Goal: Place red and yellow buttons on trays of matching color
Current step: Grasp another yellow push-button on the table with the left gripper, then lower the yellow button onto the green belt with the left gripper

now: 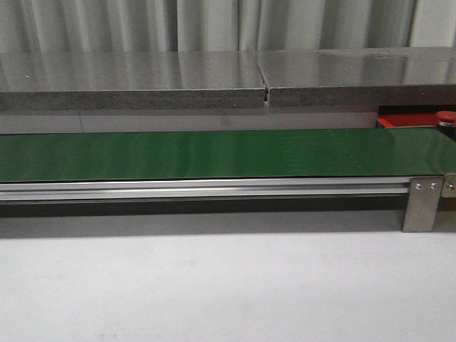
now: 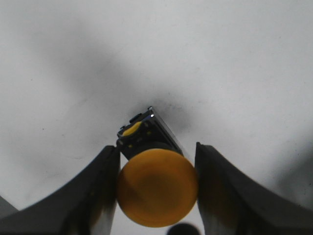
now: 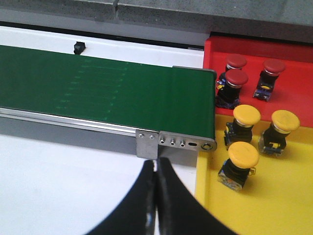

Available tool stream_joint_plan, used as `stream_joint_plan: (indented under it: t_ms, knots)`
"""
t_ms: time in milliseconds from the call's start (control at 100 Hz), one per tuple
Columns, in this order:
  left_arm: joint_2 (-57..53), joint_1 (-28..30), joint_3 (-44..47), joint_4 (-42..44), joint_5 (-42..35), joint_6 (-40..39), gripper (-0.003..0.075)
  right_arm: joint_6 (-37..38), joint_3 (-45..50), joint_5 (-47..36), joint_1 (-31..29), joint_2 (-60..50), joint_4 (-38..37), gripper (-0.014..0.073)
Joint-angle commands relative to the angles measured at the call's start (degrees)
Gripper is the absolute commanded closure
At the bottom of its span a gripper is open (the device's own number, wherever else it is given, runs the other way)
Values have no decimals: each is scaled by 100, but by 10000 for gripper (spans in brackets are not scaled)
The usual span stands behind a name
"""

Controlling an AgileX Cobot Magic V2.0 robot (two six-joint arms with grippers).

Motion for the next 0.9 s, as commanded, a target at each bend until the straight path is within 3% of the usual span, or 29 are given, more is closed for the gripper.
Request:
stream_joint_plan:
  t_ms: [0,290,890]
  knots:
    - [-402,4,-193,-90,-72,3,531,-51,-147,-401,1,23,-30,715]
    - [-777,-199,-971,-204,211,106,531,-51,-147,-401,1,23,-30,715]
    - [-922,-1861,-1475,8,800,106,531,-51,-147,-401,1,23,-30,715]
